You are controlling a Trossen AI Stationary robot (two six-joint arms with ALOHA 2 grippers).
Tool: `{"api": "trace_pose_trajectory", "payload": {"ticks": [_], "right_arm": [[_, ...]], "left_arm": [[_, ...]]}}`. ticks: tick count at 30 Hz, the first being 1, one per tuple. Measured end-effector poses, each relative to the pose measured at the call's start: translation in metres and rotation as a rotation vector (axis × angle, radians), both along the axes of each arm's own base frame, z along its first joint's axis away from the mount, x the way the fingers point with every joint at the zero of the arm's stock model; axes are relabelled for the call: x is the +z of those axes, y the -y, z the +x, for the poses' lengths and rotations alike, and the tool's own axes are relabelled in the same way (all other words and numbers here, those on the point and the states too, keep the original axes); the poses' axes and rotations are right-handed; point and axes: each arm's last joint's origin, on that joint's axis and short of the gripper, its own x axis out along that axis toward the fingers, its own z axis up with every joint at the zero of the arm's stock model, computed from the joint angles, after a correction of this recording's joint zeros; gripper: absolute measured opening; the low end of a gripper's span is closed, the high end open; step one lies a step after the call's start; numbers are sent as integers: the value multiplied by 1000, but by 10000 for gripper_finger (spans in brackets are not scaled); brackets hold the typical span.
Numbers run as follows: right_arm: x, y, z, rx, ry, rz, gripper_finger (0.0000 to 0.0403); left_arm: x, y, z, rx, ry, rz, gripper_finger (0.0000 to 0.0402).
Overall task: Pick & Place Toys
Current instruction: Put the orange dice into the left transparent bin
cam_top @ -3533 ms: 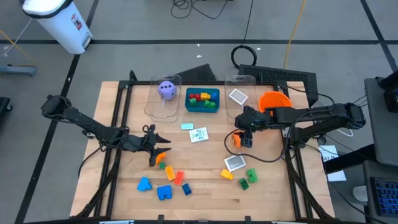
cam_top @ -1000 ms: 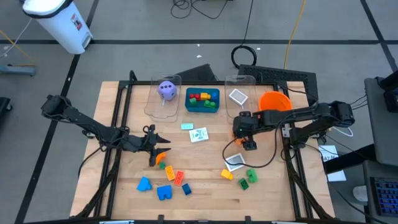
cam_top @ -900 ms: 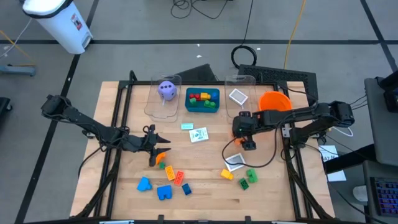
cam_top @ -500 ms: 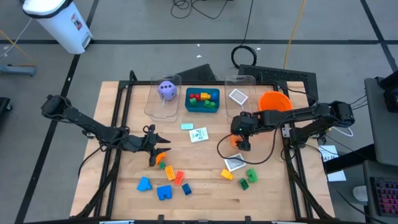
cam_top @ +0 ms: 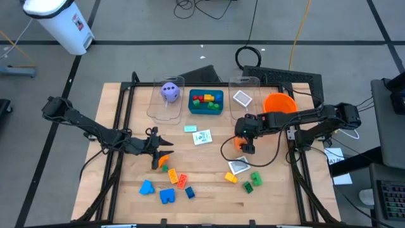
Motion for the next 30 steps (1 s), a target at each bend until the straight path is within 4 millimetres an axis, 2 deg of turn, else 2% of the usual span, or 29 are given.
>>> {"api": "trace_pose_trajectory", "payload": {"ticks": [14, 30], "right_arm": [[0, 0, 0, -4, 0, 2, 388], [1, 0, 0, -8, -2, 0, 271]], "left_arm": [[1, 0, 0, 0, 6, -2, 152], [1, 0, 0, 0, 6, -1, 152]]}}
